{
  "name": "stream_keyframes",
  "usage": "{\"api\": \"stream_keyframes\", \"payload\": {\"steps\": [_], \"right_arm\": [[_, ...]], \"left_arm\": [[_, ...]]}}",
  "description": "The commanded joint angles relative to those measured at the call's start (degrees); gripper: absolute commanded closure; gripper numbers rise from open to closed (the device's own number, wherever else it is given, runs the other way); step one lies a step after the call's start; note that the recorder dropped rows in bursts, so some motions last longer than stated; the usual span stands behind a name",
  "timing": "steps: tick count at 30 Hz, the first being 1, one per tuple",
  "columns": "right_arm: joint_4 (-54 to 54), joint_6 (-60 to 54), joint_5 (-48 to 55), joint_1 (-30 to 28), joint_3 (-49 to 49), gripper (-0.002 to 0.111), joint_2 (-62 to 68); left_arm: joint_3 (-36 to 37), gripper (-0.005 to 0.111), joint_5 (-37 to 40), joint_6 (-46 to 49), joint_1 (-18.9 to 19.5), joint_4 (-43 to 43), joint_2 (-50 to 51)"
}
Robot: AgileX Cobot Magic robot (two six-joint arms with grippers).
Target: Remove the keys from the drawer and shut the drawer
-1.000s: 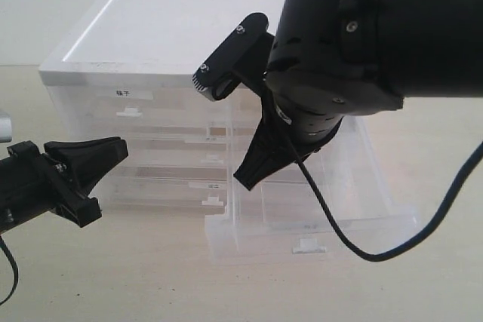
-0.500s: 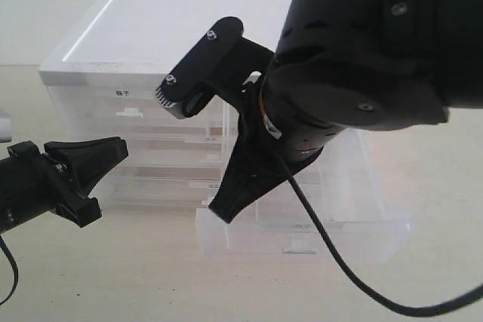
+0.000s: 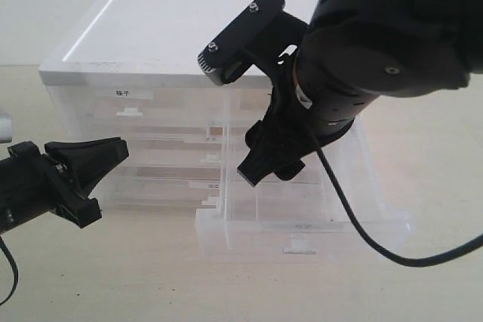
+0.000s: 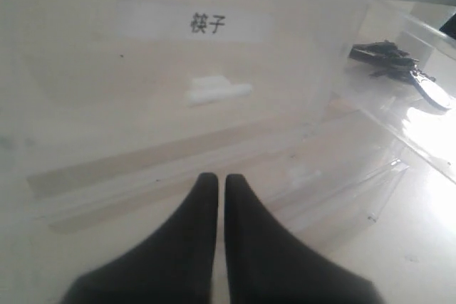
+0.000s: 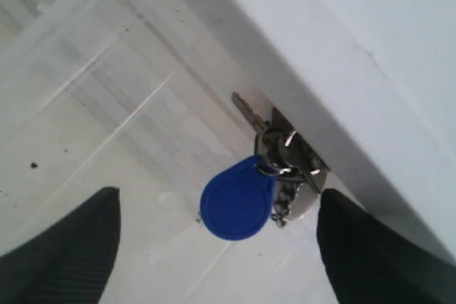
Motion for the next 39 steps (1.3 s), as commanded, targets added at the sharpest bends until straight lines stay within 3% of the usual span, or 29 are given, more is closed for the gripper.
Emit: {"api": "stream_keyframes", "payload": {"steps": [1,16,27,35,39], "right_arm": [[-1.44,0.89,-2.51,-0.41,0.12,0.046,1.02],[-12.25,8.31,0.33,-0.96,0.12,0.047,6.15],[-11.9,9.56,-2.8,-0.96,-0.02,0.048,3.21],[-3.01,4.19,-6.82,-0.96,0.12,0.048,-0.98],[-4.55,4.57,-5.25,-2.55,0.12,0.048,-0.32]], "left_arm": [[-0.16,0.102,-0.07,-0.87,-0.1,0.54,0.19],[-0.16,0.102,-0.07,-1.54,-0.1,0.67,0.19],[-0.16,0.102,-0.07,-1.93,-0.1,0.8,0.19],[-0.16,0.102,-0.07,-2.2,-0.1,1.02,0.19],[-0.16,0.102,-0.07,-2.2,-0.1,1.16,0.19]]}}
